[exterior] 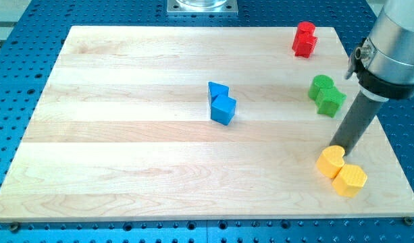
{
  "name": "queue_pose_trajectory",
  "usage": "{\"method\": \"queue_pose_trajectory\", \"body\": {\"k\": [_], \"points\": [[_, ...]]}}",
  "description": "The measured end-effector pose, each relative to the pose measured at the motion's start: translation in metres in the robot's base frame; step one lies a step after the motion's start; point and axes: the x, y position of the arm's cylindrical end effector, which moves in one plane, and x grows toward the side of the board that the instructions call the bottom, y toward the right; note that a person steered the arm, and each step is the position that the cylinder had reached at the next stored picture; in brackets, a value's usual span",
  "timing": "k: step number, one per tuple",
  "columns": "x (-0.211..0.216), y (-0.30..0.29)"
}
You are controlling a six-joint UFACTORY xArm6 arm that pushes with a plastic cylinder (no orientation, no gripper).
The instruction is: Place the blue blocks on the top center
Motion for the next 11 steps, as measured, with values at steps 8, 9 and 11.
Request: {"method": "queue_pose_trajectory", "body": {"k": [8,9,11], "points": [[-0.064,-0.197],[-0.049,-0.22],[-0.079,-0.209]]}}
